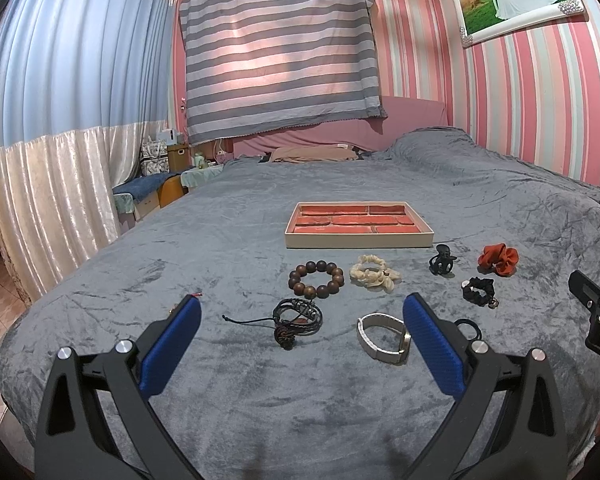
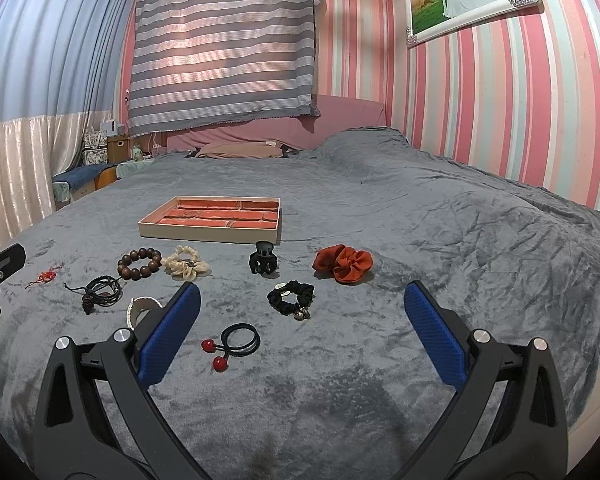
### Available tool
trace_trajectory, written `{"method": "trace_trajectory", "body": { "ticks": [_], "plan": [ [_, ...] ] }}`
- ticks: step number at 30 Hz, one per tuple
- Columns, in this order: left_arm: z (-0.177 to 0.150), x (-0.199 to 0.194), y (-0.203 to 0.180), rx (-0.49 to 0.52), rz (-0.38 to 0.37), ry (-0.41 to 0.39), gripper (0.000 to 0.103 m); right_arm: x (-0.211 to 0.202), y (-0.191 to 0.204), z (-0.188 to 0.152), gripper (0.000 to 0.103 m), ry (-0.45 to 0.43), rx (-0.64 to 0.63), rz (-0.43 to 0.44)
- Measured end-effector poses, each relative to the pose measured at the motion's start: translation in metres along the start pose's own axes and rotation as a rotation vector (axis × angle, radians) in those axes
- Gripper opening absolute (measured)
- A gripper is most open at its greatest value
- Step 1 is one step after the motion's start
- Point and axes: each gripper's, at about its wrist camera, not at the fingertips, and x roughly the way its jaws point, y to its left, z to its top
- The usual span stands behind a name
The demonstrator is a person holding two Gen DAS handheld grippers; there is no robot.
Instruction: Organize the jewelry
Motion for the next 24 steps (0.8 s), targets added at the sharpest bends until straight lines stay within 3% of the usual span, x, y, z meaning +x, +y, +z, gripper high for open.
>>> {"method": "trace_trajectory", "body": {
  "ticks": [24],
  "plan": [
    [-0.0028,0.0012,0.0081,-0.011,-0.007,0.006,0.099,0.0046,0.0041,-0.0055,0.099,0.001,-0.024,-0.021]
  ]
}}
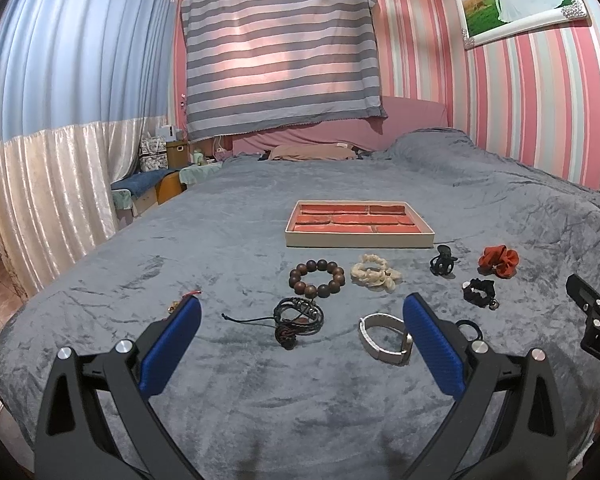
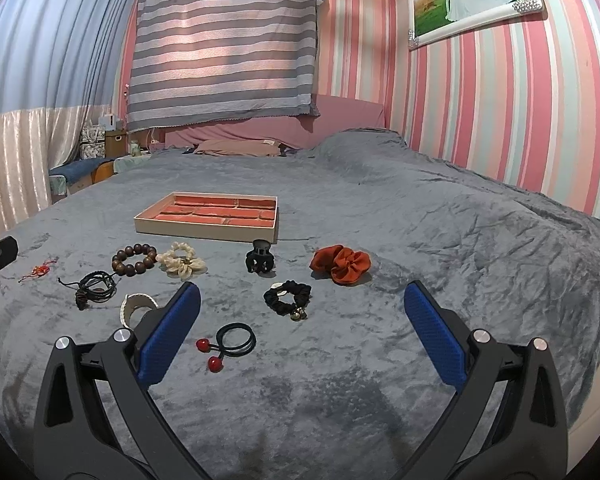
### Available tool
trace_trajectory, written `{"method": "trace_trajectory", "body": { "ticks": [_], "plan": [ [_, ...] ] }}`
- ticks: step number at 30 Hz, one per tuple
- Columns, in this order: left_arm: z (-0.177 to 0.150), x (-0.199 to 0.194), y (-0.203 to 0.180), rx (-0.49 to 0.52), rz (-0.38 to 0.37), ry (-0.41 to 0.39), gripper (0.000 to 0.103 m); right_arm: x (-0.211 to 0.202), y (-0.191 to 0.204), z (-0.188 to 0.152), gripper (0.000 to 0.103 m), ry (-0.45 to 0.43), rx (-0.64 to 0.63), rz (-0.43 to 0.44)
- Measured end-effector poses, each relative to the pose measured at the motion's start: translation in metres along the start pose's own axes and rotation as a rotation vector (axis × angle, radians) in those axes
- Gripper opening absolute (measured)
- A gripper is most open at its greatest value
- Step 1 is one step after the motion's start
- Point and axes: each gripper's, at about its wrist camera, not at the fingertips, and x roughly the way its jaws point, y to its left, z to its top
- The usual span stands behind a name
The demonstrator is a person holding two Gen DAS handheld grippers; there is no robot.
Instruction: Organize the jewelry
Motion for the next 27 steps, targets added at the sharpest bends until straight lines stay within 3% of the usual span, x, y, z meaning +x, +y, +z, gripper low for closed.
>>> {"method": "trace_trajectory", "body": {
  "ticks": [14,27],
  "plan": [
    [0.002,0.023,0.007,-0.019,0.002,0.056,0.099,0.012,0.012,0.004,0.099,0.005,-0.042,-0.014],
    [0.011,0.057,0.011,0.001,-0.031,0.074,0.099,0.051,0.019,0.013,0.099,0.044,-0.019,0.026]
  ]
}}
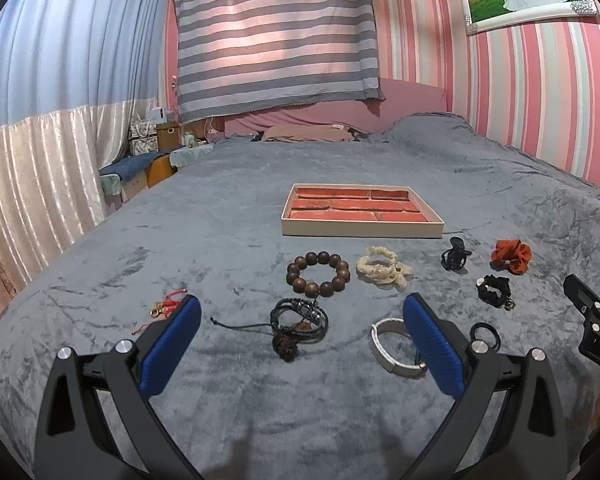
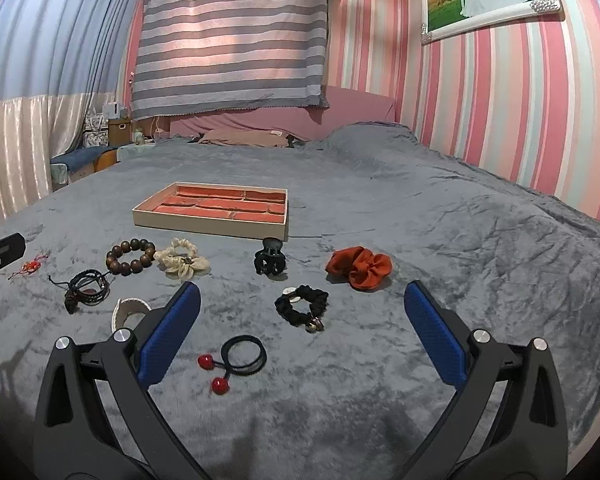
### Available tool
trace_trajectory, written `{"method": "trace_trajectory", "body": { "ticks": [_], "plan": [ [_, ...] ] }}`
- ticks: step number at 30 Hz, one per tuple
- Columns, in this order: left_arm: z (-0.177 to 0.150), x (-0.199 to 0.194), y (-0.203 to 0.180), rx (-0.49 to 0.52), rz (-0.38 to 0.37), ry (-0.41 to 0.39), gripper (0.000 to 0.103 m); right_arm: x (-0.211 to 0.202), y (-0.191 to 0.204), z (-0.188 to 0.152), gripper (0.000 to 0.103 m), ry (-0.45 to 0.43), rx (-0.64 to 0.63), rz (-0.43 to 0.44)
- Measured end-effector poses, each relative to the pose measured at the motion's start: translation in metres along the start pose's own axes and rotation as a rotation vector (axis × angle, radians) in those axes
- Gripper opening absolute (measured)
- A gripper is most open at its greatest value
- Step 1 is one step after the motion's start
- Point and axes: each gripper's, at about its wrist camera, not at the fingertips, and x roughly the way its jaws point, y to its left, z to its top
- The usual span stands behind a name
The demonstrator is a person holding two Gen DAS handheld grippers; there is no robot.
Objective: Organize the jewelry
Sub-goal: 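Move the right tool to the black claw clip while the left tool approaches the wooden bead bracelet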
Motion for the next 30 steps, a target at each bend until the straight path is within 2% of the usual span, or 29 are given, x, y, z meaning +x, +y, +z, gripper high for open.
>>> {"method": "trace_trajectory", "body": {
  "ticks": [4,7,11,13,24,30],
  "plan": [
    [0.007,0.017,-0.001,0.018,-0.011,0.015,0.099,0.022,0.002,0.005,0.099,0.042,0.020,0.040],
    [0.013,0.033,0.002,0.011,-0.041,0.041,0.099,0.042,0.005,0.011,0.099,0.065,0.019,0.044],
    [0.020,0.053,0.005,0.007,-0.047,0.063,0.099,0.065,0.010,0.016,0.099,0.083,0.016,0.049],
    [0.024,0.068,0.006,0.011,-0.035,0.089,0.099,0.080,0.013,0.018,0.099,0.097,0.009,0.050],
    [0.029,0.147,0.015,0.004,-0.074,0.217,0.099,0.155,0.022,0.025,0.099,0.192,0.014,0.062],
    [0.038,0.191,0.026,-0.028,-0.075,0.278,0.098,0.194,0.023,0.025,0.089,0.254,0.023,0.060]
  ]
}}
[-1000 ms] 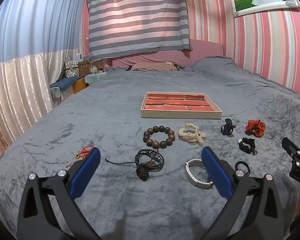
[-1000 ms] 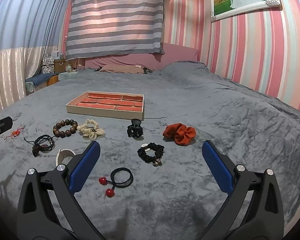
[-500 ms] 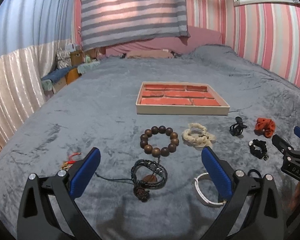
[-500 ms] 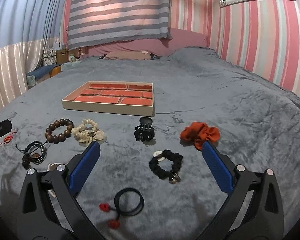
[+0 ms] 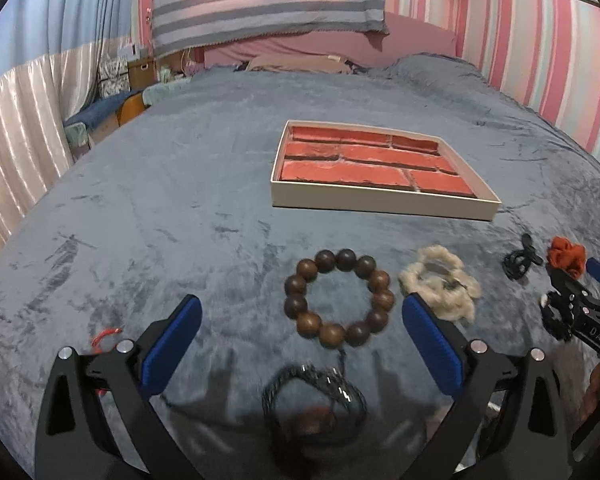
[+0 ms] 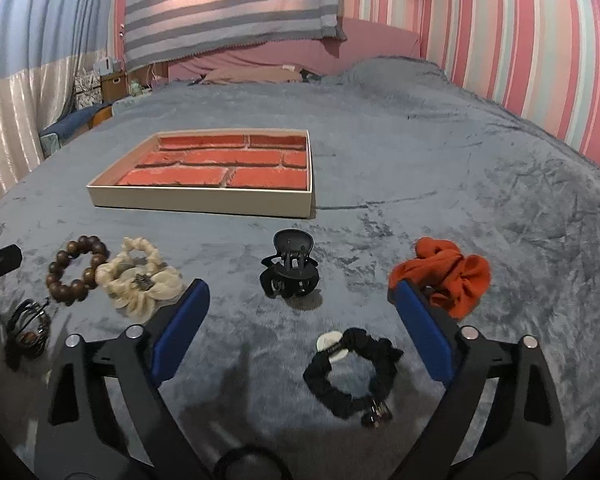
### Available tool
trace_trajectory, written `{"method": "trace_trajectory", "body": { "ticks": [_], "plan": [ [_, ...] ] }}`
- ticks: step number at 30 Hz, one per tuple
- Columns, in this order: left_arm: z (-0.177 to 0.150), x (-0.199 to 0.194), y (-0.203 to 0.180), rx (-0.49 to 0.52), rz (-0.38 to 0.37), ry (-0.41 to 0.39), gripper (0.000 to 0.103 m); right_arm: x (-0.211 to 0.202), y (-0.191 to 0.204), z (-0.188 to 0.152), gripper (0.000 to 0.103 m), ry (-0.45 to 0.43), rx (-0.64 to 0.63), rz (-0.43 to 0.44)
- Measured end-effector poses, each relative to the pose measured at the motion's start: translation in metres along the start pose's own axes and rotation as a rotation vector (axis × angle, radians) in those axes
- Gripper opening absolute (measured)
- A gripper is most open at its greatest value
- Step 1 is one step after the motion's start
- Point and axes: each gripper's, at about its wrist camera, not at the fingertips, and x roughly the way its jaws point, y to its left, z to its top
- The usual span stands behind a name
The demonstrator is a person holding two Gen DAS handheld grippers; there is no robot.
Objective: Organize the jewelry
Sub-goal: 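Move the right tool to the black claw clip while the left tool approaches the wooden bead bracelet, then close the right tool on the claw clip while the left tool closes on the bead bracelet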
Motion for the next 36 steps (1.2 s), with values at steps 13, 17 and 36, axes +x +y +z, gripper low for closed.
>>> {"method": "trace_trajectory", "body": {
  "ticks": [13,17,36],
  "plan": [
    [0.007,0.067,0.012,-0.023,-0.034,0.156,0.077,0.055,0.000,0.010,0.072,0.083,0.009,-0.008],
    [0.006,0.084,0.015,-0.027,-0.043,0.205,0.066,0.065,-0.002,0.012,0.064,0.098,0.024,0.005],
    [0.005,0.092,0.014,0.022,-0.006,0.189,0.042,0.084,0.001,0.012,0.048,0.132,0.030,0.036]
  ]
}}
